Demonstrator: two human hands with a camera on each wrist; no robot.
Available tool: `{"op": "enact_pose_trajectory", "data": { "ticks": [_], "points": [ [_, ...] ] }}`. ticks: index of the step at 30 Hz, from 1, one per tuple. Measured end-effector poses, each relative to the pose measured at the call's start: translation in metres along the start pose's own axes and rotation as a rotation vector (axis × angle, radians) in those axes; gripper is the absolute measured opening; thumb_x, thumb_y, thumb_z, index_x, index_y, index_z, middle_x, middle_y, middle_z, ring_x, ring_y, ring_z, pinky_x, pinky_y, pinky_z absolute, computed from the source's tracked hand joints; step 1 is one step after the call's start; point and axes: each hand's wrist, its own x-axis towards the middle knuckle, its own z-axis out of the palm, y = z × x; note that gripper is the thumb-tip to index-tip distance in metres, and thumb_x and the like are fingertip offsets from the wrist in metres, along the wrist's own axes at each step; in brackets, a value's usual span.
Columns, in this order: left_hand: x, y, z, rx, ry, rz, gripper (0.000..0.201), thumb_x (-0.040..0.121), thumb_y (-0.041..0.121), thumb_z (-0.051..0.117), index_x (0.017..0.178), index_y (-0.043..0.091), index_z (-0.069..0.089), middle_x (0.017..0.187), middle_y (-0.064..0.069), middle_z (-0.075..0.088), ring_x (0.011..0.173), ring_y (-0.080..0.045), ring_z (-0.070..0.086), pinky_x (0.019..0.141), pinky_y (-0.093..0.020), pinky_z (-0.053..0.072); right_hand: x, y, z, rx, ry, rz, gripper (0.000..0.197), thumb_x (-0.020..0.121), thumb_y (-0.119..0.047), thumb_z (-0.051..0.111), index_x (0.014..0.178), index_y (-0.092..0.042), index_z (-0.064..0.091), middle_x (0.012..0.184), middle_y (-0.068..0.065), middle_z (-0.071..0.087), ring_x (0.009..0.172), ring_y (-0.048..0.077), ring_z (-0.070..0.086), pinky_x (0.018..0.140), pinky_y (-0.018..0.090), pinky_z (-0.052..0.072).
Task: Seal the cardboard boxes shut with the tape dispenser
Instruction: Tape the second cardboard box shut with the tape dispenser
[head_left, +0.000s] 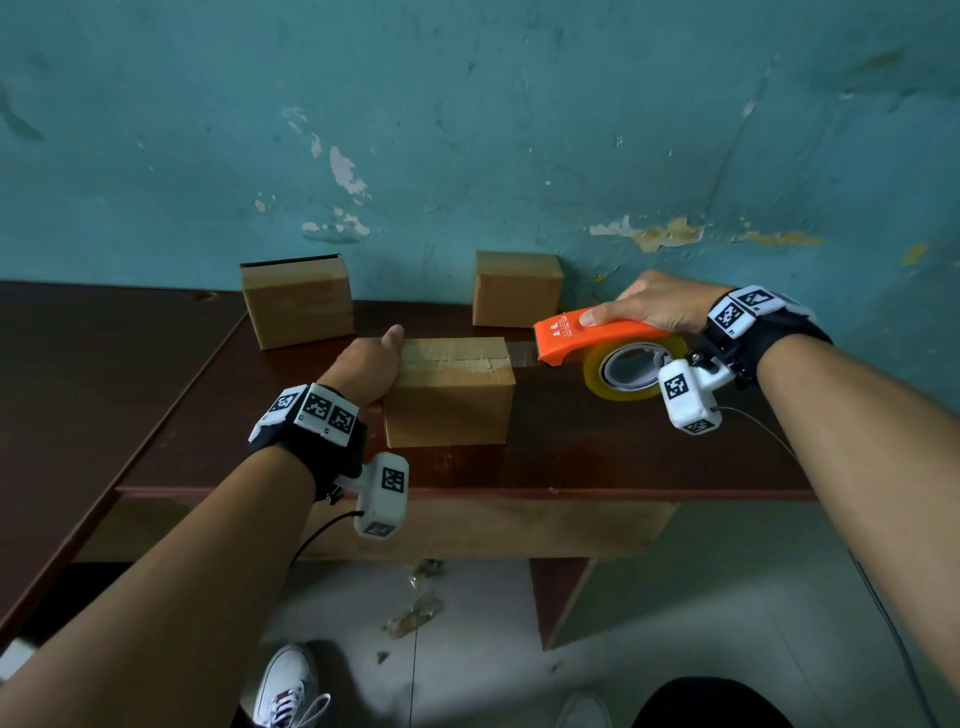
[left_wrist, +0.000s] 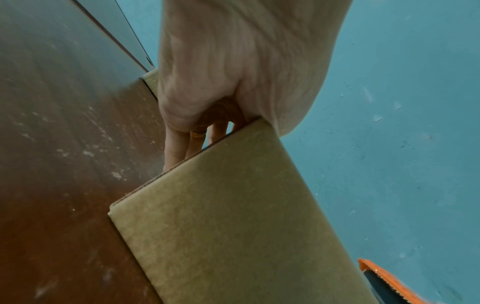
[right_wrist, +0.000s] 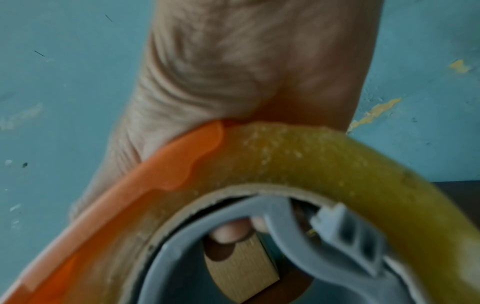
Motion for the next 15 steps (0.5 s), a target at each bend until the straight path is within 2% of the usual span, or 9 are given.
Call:
{"op": "enact_pose_trajectory", "data": {
  "ticks": [4,7,9,11,13,15],
  "points": [
    [0.004,-0.001,0.001,-0.003,-0.008,0.003,0.063,0.113,0.055,0.025,0.132,0.005,0.058,0.116,-0.02,0.065,0.11,-0.032,0.066,0.108,-0.049,0.051,-0.001,0.002,0.004,-0.031,-0.014,-0.019,0.066,0.072,-0.076,0.069,0.073,-0.009,0.073,0.058,-0.002,0.064,0.054,0.012,0.06,0.064,0.028,0.044],
    [0.003,-0.004,0.002,-0.024,-0.01,0.033,0.058,0.115,0.047,0.027,0.141,0.003,0.056,0.128,-0.025,0.065,0.119,-0.04,0.065,0.106,-0.05,0.053,0.002,0.009,0.005,-0.009,-0.008,-0.022,0.077,0.072,-0.075,0.068,0.083,0.0,0.077,0.066,0.004,0.068,0.059,0.016,0.063,0.066,0.028,0.046],
    [0.001,-0.004,0.002,-0.047,0.002,0.053,0.06,0.115,0.046,0.03,0.143,-0.001,0.056,0.134,-0.027,0.064,0.123,-0.045,0.063,0.103,-0.051,0.054,0.002,0.013,0.005,0.005,-0.013,-0.02,0.083,0.071,-0.079,0.072,0.084,0.002,0.076,0.064,0.004,0.068,0.057,0.013,0.063,0.067,0.029,0.046],
    [0.001,-0.003,0.002,-0.039,-0.02,0.032,0.054,0.116,0.041,0.028,0.145,0.004,0.053,0.132,-0.027,0.064,0.122,-0.042,0.064,0.107,-0.052,0.053,0.004,0.017,0.005,0.01,-0.016,-0.017,0.09,0.065,-0.088,0.075,0.082,0.001,0.076,0.062,0.004,0.066,0.054,0.011,0.063,0.068,0.03,0.046],
    [-0.002,-0.001,0.001,-0.035,-0.023,0.021,0.05,0.117,0.04,0.025,0.146,0.009,0.051,0.129,-0.024,0.063,0.121,-0.039,0.064,0.108,-0.053,0.052,0.005,0.02,0.005,0.009,-0.014,-0.023,0.101,0.056,-0.092,0.068,0.085,0.004,0.075,0.068,0.011,0.069,0.061,0.017,0.065,0.072,0.032,0.048],
    [0.0,-0.001,0.0,-0.001,-0.027,0.04,0.053,0.117,0.044,0.022,0.146,0.011,0.051,0.127,-0.023,0.063,0.119,-0.037,0.064,0.108,-0.052,0.052,0.006,0.021,0.005,0.022,-0.016,-0.032,0.101,0.057,-0.093,0.069,0.086,0.004,0.077,0.069,0.012,0.07,0.063,0.019,0.066,0.073,0.033,0.049]
  ]
}}
